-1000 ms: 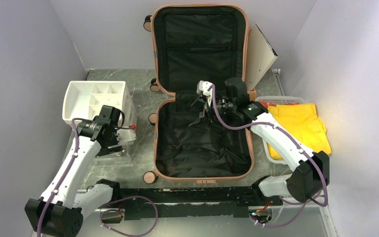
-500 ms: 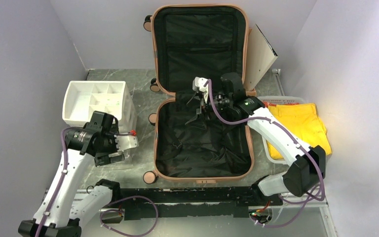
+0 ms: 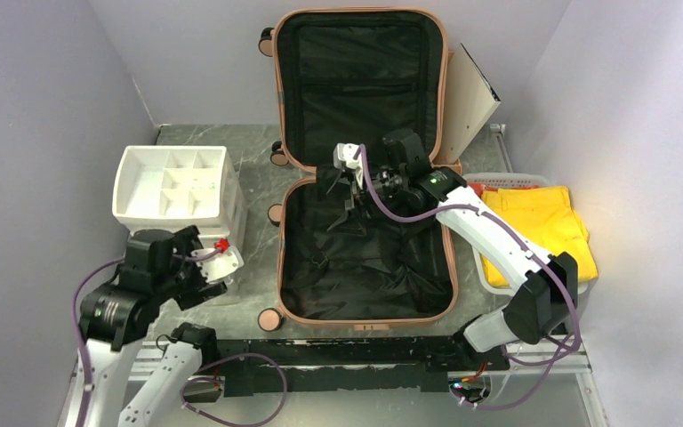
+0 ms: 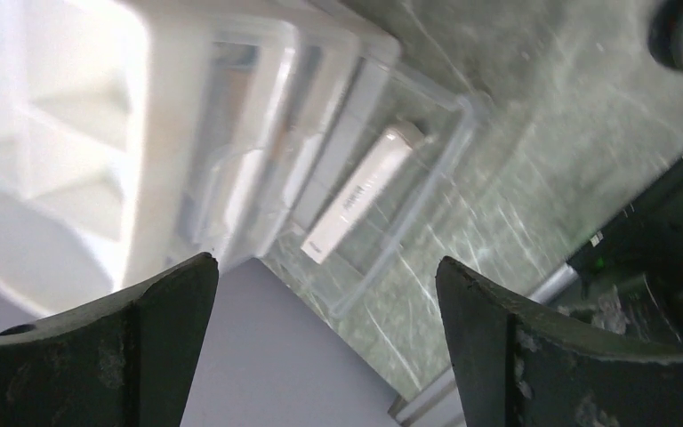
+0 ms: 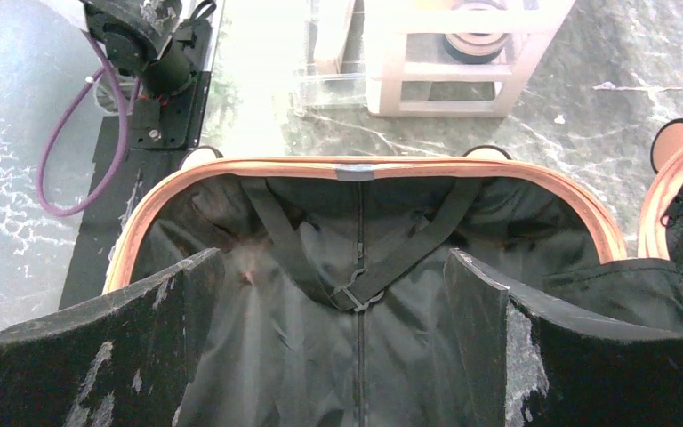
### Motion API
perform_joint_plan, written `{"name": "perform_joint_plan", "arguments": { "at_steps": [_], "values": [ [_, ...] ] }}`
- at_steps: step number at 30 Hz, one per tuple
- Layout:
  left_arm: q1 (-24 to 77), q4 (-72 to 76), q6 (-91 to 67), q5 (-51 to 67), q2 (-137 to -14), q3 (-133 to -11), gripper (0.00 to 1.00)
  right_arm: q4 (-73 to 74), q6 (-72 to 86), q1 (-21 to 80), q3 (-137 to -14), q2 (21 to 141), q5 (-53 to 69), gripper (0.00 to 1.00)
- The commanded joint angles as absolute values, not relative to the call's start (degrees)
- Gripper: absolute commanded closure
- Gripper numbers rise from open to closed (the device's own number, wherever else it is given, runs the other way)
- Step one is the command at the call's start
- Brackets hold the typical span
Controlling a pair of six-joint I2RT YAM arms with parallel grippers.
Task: Open, take out, and arrange the luggage
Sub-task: Place the personal item in the drawer, then close the drawer of the storage box.
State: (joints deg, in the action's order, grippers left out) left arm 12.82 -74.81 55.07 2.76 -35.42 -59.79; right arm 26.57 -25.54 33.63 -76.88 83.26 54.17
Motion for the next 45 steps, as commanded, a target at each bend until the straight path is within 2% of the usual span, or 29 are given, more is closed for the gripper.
{"name": "perform_joint_plan", "arguments": {
  "at_steps": [1,3,7,11,16,23,30,33,37,42,45],
  "values": [
    [12.65,-62.00,44.32,0.36,-29.66,-59.54,0.04,26.81,-27.15,34.87,-79.56,83.59,53.97,0.00],
    [12.73,-56.66,37.01,-8.39,-27.74,-58.08,0.03,27.10,-27.42,35.65,-80.34,83.80,52.59,0.00],
    [16.25,-52.92,28.70,-16.32,-26.10,-58.99,0.03,28.45,-28.58,37.77,-83.10,84.58,49.22,0.00],
    [15.70,-48.93,27.56,-20.23,-26.13,-60.87,0.04,28.30,-28.37,39.42,-85.35,86.14,46.03,0.00],
    [17.57,-44.26,29.47,-27.83,-33.73,-66.10,0.04,28.72,-27.59,41.37,-87.70,88.84,43.62,0.00],
    [18.46,-46.42,27.00,-24.19,-52.45,-87.07,0.04,28.46,-26.97,42.46,-88.68,89.69,41.70,0.00],
    [15.31,-43.80,25.57,-20.58,-63.91,-96.84,0.04,26.56,-24.99,42.57,-86.99,87.82,38.62,0.00],
    [8.76,-46.42,25.68,-14.86,-65.51,-95.55,0.04,24.83,-23.62,42.46,-86.00,87.26,33.18,0.00],
    [-3.03,-44.72,27.56,-1.49,-62.43,-86.61,0.03,22.61,-22.58,42.39,-86.06,87.89,28.90,0.00],
    [-5.71,-44.27,29.71,7.43,-52.00,-79.49,0.04,20.02,-16.90,42.28,-88.64,91.15,27.04,0.00],
    [-5.71,-49.95,34.20,11.19,-47.10,-77.70,0.04,20.44,-12.71,42.32,-95.47,96.77,27.21,0.00]
  ]
}}
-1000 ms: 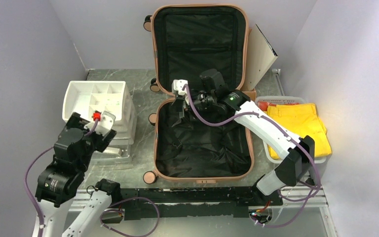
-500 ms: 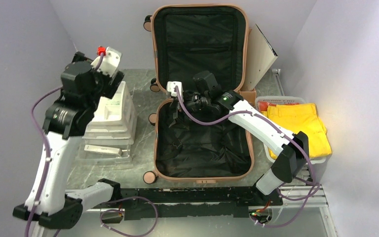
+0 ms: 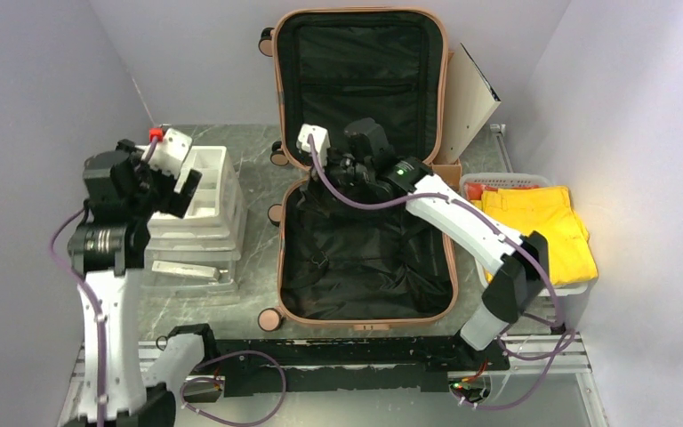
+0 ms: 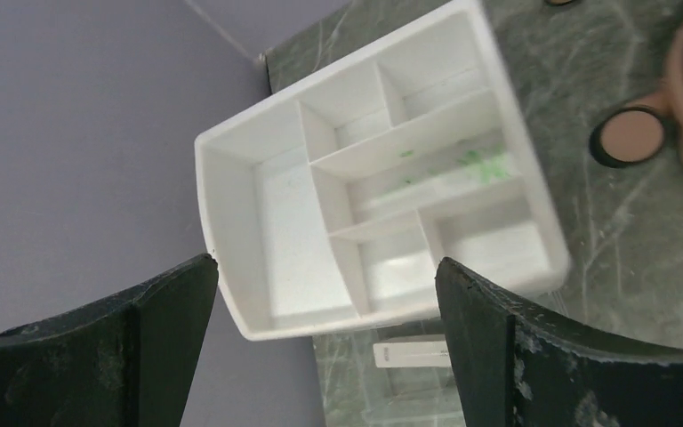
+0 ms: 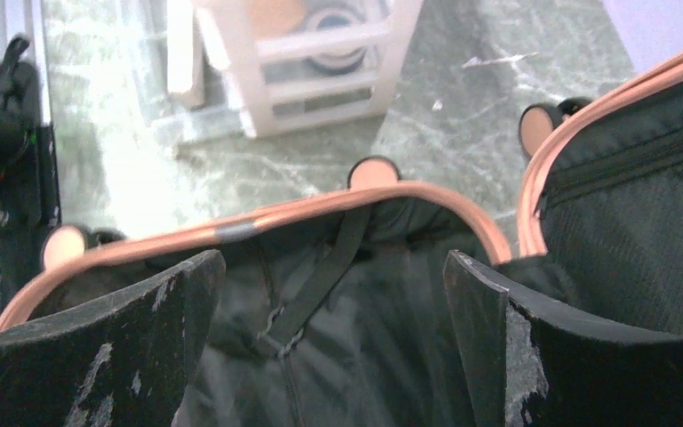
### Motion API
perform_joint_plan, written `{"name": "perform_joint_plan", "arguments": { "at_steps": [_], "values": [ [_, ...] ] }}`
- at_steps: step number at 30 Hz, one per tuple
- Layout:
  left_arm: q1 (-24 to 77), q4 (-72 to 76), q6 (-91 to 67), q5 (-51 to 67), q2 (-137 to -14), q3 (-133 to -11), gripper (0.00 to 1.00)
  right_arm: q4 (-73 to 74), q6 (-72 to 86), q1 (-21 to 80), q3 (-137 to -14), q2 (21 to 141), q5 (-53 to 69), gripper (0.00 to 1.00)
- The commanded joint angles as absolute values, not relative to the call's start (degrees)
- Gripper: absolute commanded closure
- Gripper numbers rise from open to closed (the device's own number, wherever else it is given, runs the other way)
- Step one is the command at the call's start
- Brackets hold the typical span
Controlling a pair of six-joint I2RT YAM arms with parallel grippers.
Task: Open, take out, and arrange the luggage
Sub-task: Close the drawer of the storage box.
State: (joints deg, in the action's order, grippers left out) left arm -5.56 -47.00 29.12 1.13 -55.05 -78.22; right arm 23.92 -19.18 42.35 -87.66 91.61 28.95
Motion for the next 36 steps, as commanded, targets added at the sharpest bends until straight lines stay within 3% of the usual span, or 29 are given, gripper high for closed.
{"name": "perform_joint_plan", "arguments": {
  "at_steps": [1,10,18,25,26,29,31,36],
  "values": [
    [-5.71,-51.88,36.61,12.59,-45.36,-76.51,0.04,20.81,-11.27,42.28,-97.88,98.69,28.59,0.00],
    [-5.71,-69.72,56.64,18.61,-28.78,-65.36,0.04,14.08,0.71,42.48,-111.46,111.85,35.99,0.00],
    [-5.71,-79.93,73.01,11.74,-22.38,-58.43,0.04,12.45,9.95,42.45,-120.93,120.52,37.05,0.00],
    [-5.71,-77.64,80.27,7.56,-20.72,-52.54,0.04,11.05,9.91,42.46,-123.36,123.62,32.72,0.00],
    [-5.71,-76.96,81.06,7.17,-21.06,-51.77,0.09,11.13,9.92,42.45,-123.84,124.21,32.69,0.00],
    [-5.71,-71.92,81.07,4.27,-22.80,-48.49,0.35,11.71,9.65,42.50,-124.88,125.66,33.01,0.00],
    [-5.71,-68.45,79.20,3.43,-25.18,-47.49,0.41,12.38,8.93,42.45,-125.39,126.24,33.43,0.00],
    [-5.71,-73.84,80.58,9.66,-35.93,-51.54,0.71,13.27,6.91,42.39,-126.43,126.92,32.93,0.00]
  ]
}}
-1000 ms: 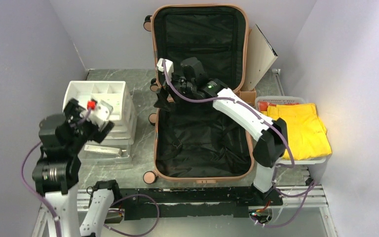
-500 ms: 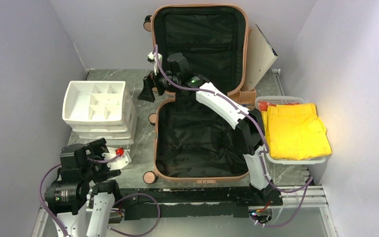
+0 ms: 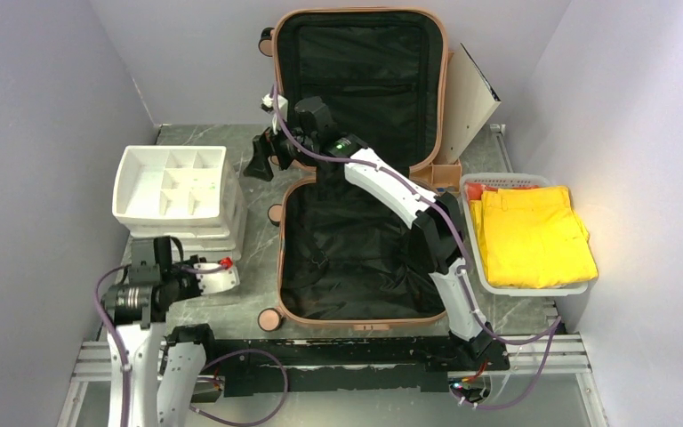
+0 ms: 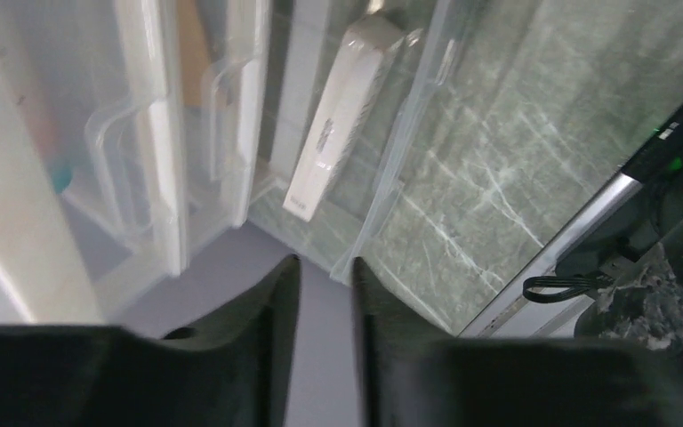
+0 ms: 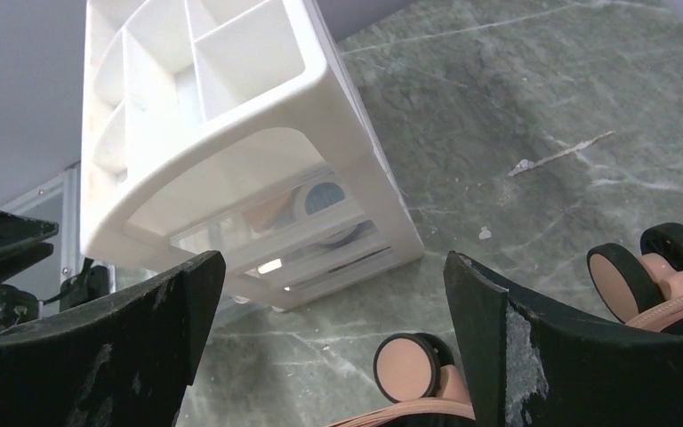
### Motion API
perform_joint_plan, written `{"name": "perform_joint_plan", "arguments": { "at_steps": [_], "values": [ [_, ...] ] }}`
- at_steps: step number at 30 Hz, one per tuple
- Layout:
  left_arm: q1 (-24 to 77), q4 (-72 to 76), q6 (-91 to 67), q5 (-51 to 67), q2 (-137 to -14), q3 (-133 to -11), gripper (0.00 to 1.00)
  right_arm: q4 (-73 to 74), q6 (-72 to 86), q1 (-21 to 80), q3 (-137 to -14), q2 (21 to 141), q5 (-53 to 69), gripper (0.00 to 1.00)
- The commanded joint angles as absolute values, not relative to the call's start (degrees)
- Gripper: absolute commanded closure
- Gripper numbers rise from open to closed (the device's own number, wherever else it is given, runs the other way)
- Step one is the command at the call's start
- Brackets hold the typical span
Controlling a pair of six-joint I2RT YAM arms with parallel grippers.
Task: Open, take out, and arrange the luggage
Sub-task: Close the drawer of the storage box.
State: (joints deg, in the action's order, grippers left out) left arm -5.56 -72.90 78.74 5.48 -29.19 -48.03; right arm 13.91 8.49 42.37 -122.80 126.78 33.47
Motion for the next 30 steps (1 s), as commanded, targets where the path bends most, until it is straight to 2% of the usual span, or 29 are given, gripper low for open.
{"name": "perform_joint_plan", "arguments": {
  "at_steps": [1,2,3,9,13,22,30],
  "values": [
    [-5.71,-76.03,82.07,10.69,-37.63,-52.52,0.80,13.39,6.50,42.29,-126.70,127.02,32.68,0.00],
    [-5.71,-77.86,83.41,11.29,-39.13,-53.04,0.92,13.81,6.09,42.28,-127.03,127.19,32.40,0.00],
    [-5.71,-79.85,85.14,11.66,-40.56,-53.37,0.95,14.24,5.85,42.28,-127.61,127.44,32.12,0.00],
    [-5.71,-79.79,92.71,8.15,-44.48,-47.96,0.95,13.17,7.53,41.54,-128.81,129.53,30.55,0.00],
    [-5.71,-80.35,95.34,9.77,-46.72,-47.75,0.95,9.73,9.64,41.45,-127.88,130.94,27.78,0.00],
    [-5.73,-74.01,102.58,8.72,-47.11,-39.65,0.95,7.64,9.46,41.34,-132.23,136.72,26.57,0.00],
    [-5.71,-69.35,100.05,11.87,-48.22,-37.19,0.95,6.00,10.26,41.27,-133.51,138.90,29.14,0.00]
  ]
}}
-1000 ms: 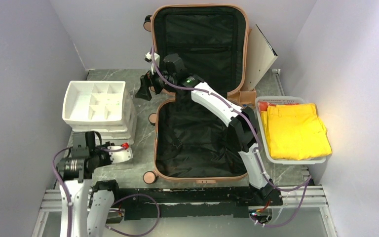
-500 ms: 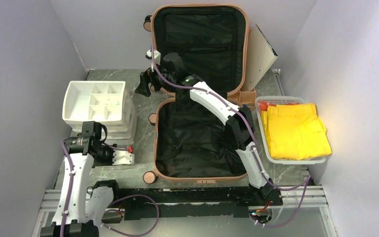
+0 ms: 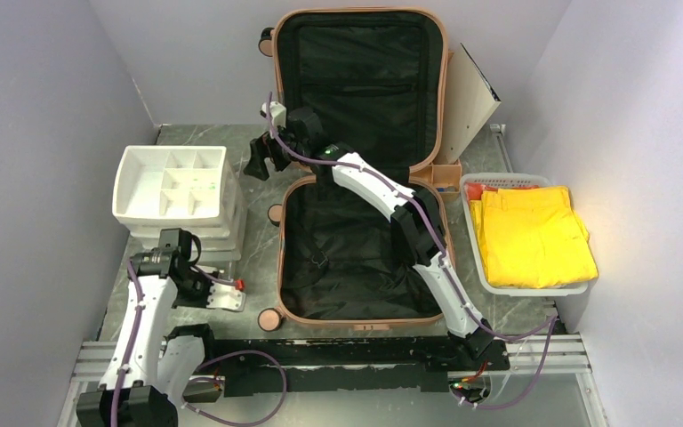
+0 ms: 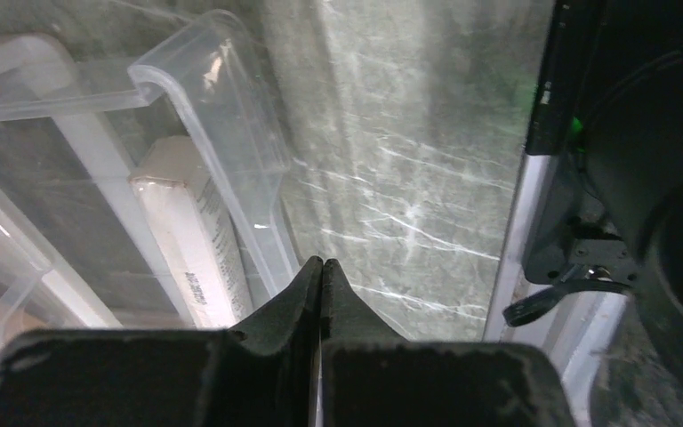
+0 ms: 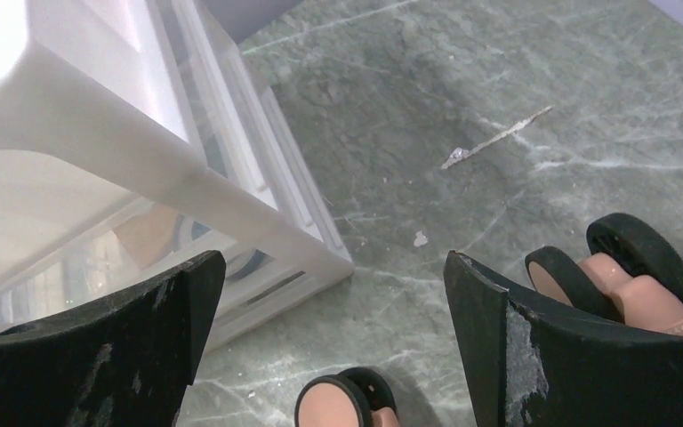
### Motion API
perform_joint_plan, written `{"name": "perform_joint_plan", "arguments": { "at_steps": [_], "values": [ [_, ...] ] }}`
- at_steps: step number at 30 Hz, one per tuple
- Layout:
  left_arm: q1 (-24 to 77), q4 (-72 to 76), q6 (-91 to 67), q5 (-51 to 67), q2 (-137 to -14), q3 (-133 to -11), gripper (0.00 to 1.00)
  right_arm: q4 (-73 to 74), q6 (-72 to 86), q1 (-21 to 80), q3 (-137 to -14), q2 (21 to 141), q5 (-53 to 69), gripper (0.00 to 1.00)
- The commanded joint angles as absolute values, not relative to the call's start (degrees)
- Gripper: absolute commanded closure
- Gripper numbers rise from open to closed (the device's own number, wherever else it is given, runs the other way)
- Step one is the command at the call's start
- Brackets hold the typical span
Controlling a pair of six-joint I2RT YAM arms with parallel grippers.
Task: Open, take out, and arrange the luggage
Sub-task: Close the drawer of the storage box.
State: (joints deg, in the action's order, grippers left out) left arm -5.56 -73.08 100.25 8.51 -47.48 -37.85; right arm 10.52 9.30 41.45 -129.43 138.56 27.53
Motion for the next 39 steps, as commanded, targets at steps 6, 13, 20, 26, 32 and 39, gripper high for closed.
{"name": "perform_joint_plan", "arguments": {
  "at_steps": [6,13,20,26,32,39],
  "values": [
    [-5.71,-58.44,94.19,9.18,-43.75,-31.24,0.95,2.55,11.96,41.22,-134.65,141.41,34.35,0.00],
    [-5.71,-50.63,92.46,8.26,-33.19,-22.90,0.95,0.18,14.00,41.27,-136.87,144.07,37.02,0.00],
    [-5.71,-40.90,88.21,4.43,-27.72,-16.21,0.95,-1.54,14.59,41.31,-137.01,145.02,40.03,0.00],
    [-5.71,-28.82,86.85,2.37,-24.70,-10.76,0.95,-1.47,14.85,41.38,-136.70,144.92,41.19,0.00],
    [-5.71,-17.65,86.30,1.48,-24.28,-6.68,0.95,-1.10,15.05,41.44,-136.58,144.93,40.54,0.00],
    [-5.71,-3.59,85.22,1.51,-27.94,-3.87,0.95,-0.68,14.84,41.55,-136.58,144.80,40.56,0.00]
  ]
}}
